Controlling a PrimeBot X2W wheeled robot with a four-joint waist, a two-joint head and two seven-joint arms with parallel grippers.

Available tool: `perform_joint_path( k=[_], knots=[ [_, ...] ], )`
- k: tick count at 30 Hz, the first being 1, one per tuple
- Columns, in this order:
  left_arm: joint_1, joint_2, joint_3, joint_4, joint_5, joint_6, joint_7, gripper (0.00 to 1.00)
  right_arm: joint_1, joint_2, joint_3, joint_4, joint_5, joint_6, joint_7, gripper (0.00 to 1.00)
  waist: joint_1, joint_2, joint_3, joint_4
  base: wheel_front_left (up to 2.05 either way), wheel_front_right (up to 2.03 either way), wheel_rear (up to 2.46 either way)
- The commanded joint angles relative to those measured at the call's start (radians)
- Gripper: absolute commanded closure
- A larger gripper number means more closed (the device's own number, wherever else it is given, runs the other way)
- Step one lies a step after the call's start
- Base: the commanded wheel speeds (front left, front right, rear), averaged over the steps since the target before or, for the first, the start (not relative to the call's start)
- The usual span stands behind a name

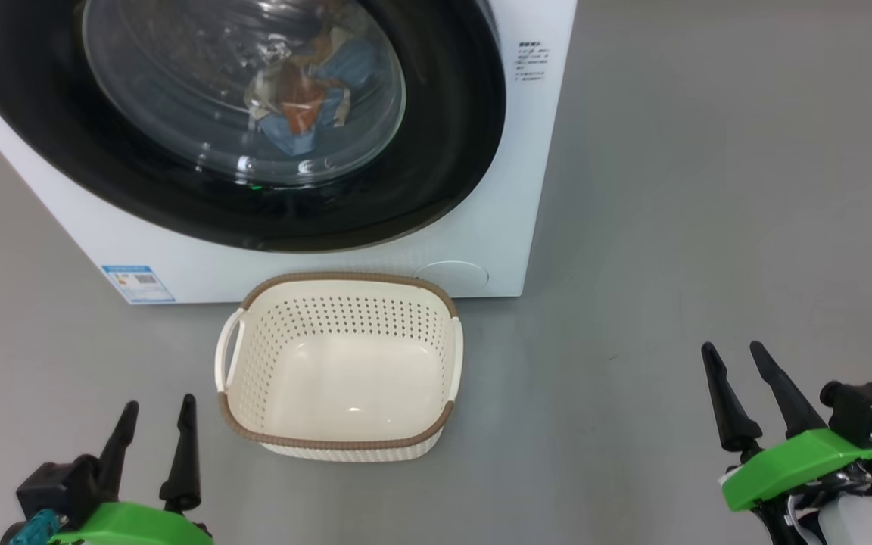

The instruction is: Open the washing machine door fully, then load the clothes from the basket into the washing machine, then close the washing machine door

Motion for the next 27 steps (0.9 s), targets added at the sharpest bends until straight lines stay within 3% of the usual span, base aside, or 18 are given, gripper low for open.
perform_joint_path(
  k=[1, 26, 27],
  knots=[
    [-0.007, 0.031, 0.040, -0.018, -0.004, -0.002, -0.006, 0.00, 0.016, -0.004, 0.014, -0.029, 0.002, -0.006, -0.005, 0.00, 0.0001, 0.0000, -0.013, -0.012, 0.00, 0.00, 0.00],
    [0.031, 0.032, 0.085, -0.021, 0.010, -0.002, -0.006, 0.00, 0.087, 0.005, -0.032, -0.060, -0.008, -0.006, -0.005, 0.00, 0.0001, 0.0000, -0.036, -0.038, 0.00, 0.00, 0.00],
    [0.048, 0.013, 0.048, 0.000, 0.001, 0.000, 0.000, 1.00, 0.091, 0.015, -0.048, -0.036, -0.002, 0.000, 0.000, 1.00, 0.0001, 0.0000, -0.036, -0.039, 0.00, 0.00, 0.00]
  ],
)
